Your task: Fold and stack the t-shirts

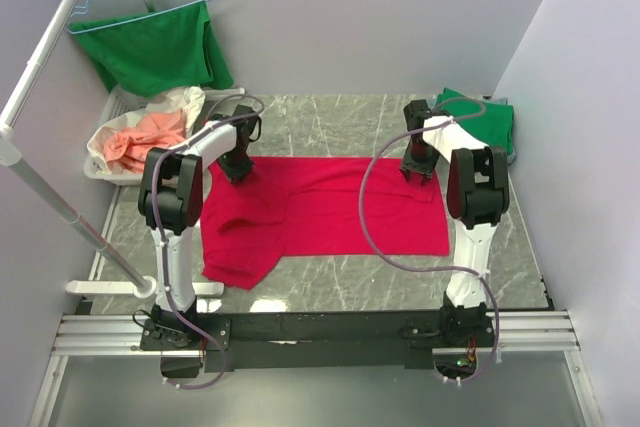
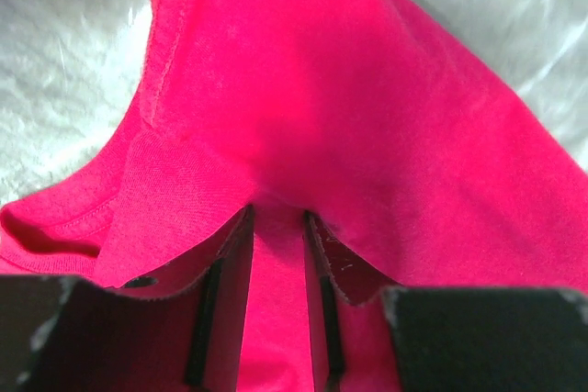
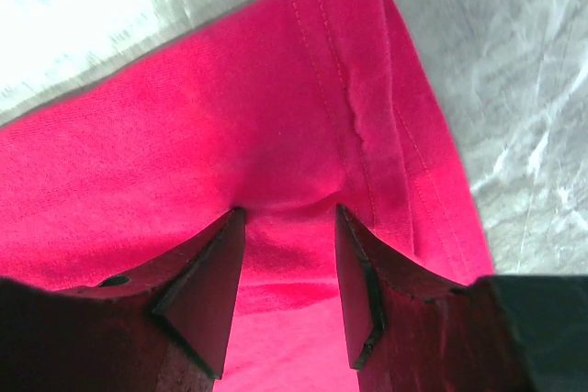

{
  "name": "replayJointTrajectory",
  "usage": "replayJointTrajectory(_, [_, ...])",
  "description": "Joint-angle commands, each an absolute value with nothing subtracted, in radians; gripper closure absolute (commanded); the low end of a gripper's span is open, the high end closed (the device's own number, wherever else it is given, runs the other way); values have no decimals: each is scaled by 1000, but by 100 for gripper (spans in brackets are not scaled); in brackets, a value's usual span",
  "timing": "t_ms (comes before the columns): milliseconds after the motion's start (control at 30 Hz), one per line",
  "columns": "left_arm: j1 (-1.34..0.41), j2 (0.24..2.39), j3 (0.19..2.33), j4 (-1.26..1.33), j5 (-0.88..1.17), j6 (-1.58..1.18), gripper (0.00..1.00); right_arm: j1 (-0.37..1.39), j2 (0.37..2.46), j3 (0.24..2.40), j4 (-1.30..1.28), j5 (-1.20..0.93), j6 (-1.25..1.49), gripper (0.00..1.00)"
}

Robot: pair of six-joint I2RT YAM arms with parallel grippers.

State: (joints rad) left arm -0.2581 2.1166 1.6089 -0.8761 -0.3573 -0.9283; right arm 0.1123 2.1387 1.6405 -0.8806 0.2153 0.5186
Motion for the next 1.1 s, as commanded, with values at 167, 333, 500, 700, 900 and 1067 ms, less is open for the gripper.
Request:
replayJointTrajectory(167, [-199,2331,1934,-963,-333,-911,67,69,2273,1885,-999,235,500,49])
replayJointTrajectory(333, [-181,2413,2069,-968,-282,-873,68,48,2379,2074,-1067,235,486,49])
replayJointTrajectory(500, [-153,2442,2118,-882,-186,-799,67,17,2459,2223,-1091,222,476,49])
replayJointTrajectory(700, [-137,2430,2155,-809,-173,-710,67,-28,2421,2214,-1013,210,463,50])
replayJointTrajectory(900, [-137,2148,1873,-559,-232,-687,65,-38,2210,2034,-856,198,463,50])
replayJointTrajectory(1067, [-137,1917,1682,-563,-323,-706,64,-37,2030,1898,-778,157,480,51])
